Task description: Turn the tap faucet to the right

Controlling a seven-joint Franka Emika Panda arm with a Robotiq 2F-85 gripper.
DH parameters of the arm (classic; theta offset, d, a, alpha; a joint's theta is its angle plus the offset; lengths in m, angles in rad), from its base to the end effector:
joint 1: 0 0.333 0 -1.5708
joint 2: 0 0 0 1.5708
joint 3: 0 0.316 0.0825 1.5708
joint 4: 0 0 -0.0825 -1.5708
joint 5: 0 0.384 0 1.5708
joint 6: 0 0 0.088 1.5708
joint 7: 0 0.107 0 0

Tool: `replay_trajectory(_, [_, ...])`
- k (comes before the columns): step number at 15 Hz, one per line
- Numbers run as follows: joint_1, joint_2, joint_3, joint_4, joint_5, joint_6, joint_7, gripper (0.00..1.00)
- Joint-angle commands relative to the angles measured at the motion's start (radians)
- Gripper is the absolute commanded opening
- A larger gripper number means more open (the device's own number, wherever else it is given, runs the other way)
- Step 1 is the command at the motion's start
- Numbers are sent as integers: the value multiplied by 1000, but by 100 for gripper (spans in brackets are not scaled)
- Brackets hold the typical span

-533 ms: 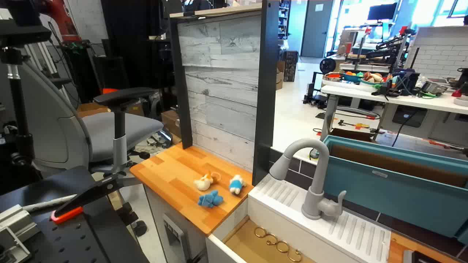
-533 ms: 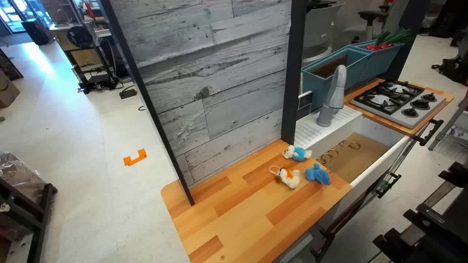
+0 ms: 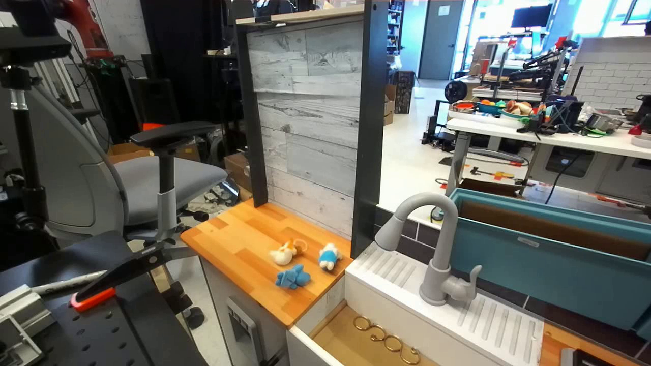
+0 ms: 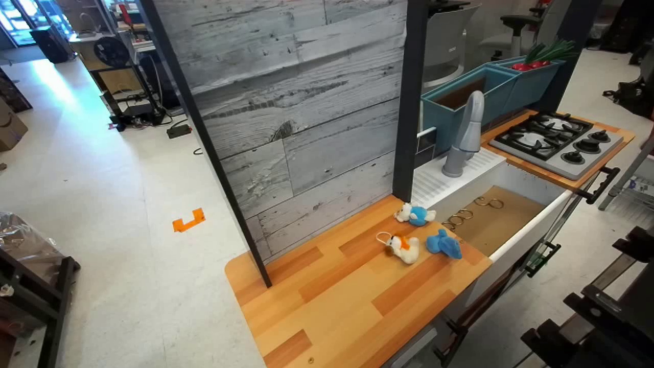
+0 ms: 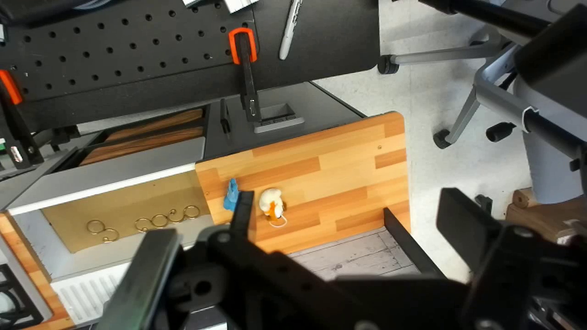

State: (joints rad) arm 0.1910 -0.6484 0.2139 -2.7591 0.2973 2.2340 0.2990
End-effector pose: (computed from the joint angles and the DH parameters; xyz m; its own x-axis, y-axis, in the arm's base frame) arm 0.3195 0.1411 0.4082 0.9922 -0.1037 0.0696 -0.0922 -0.9840 -0.1522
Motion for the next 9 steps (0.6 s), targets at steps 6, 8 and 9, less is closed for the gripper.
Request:
replay_trajectory(6, [-13,26,-10,6,-12,19,-12,100])
replay_trajectory(8, [-32,55,-18,7,-23,62,-24,100])
replay_trajectory(9, [-42,70,-23,9,-28,85,-28,100])
